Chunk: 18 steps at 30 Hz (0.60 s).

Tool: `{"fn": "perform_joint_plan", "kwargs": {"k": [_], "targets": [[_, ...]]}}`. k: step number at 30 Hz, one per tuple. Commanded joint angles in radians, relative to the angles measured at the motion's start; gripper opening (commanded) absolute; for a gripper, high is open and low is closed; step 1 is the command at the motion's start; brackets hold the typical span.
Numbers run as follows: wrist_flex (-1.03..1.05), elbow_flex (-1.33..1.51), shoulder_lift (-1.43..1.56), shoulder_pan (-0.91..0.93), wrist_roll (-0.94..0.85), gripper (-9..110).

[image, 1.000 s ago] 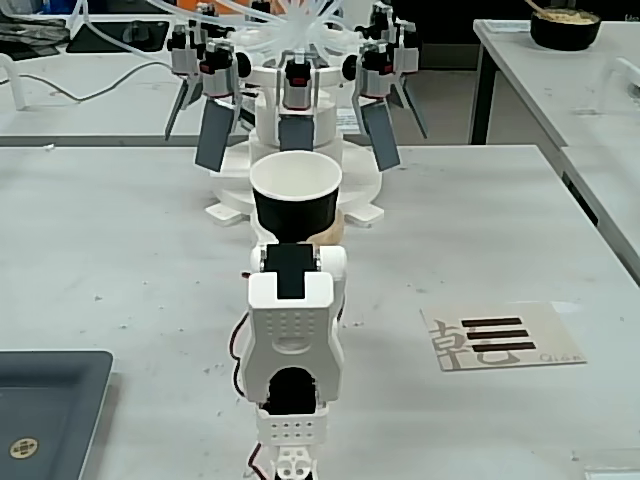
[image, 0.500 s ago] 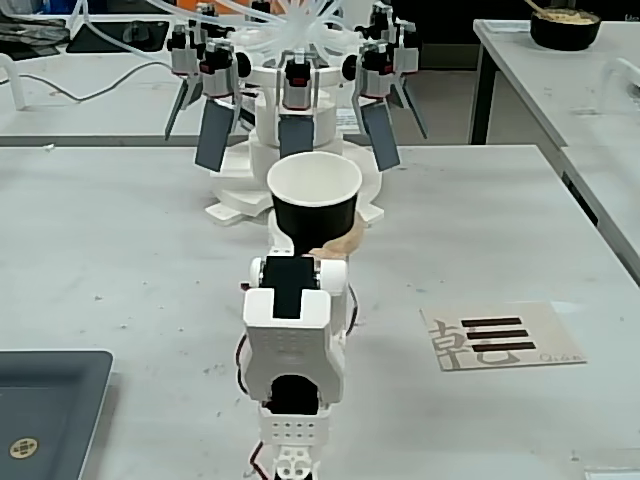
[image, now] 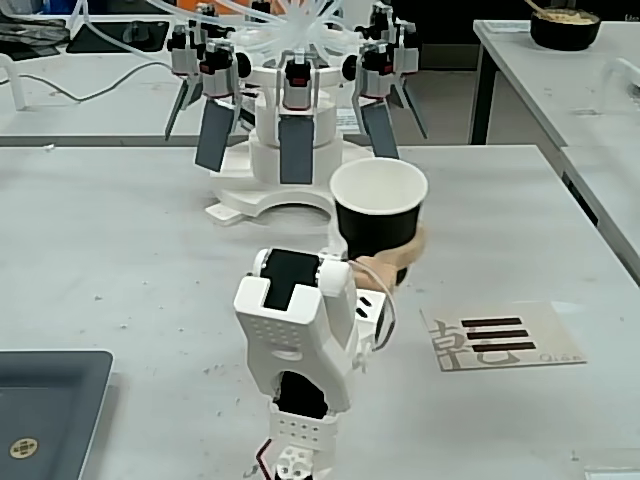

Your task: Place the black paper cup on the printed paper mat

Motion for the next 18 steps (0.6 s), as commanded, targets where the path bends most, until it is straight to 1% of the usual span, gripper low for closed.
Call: {"fn": "perform_joint_plan", "kwargs": {"k": [1, 11, 18], "targets": [[-0.032, -0.035, -0.018, 0.058, 0.009, 9], [-0.034, -0.158, -0.141, 0.167, 0.005, 9], [-0.072, -0.259, -0.259, 0.232, -0.002, 9]]}}
